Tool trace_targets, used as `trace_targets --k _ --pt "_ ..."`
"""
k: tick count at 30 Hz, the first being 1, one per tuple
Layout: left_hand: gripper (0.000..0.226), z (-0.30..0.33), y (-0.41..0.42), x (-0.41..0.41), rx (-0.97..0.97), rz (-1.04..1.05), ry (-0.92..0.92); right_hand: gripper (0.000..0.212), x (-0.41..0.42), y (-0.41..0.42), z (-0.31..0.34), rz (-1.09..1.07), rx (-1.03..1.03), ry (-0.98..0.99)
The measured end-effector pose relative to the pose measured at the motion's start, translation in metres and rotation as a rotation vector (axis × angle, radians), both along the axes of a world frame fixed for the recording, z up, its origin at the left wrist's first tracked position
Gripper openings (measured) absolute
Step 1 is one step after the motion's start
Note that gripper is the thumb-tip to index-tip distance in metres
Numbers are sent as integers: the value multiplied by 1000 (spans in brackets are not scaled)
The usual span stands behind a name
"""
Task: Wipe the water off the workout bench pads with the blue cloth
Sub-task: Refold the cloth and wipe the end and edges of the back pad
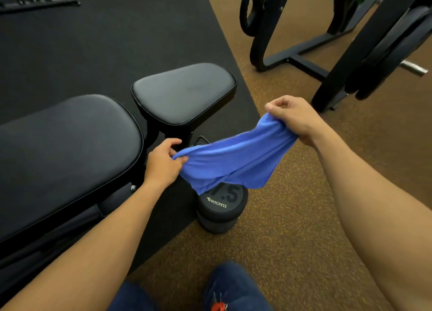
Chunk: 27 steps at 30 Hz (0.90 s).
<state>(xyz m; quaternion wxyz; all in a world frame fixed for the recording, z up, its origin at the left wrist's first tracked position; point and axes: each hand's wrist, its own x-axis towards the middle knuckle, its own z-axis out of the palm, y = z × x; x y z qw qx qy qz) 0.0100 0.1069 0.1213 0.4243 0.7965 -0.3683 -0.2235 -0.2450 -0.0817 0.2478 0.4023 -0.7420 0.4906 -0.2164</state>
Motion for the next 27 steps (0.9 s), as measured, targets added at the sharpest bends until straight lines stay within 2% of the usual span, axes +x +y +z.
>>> trace_targets --k 3,5,7,10,13,20,23,27 --pt "14 0 9 2 77 1 -41 44 -9 2 4 108 47 235" --pt "17 1 15 1 11 18 3 42 -15 4 4 173 82 400" --pt "17 2 20 1 -91 41 102 32 -20 7 3 207 118 459" --pt "20 5 21 -2 -145 98 242 23 -25 11 -1 220 190 360" --pt "26 8 19 -7 -104 129 238 13 -28 10 -10 221 219 267" --pt "26 13 23 -16 -157 173 396 15 -38 15 -26 201 343 58" --pt "27 12 22 -20 -108 173 447 12 -34 20 -32 212 395 58" --pt "36 8 32 -14 65 90 462 13 -40 25 -42 303 583 199"
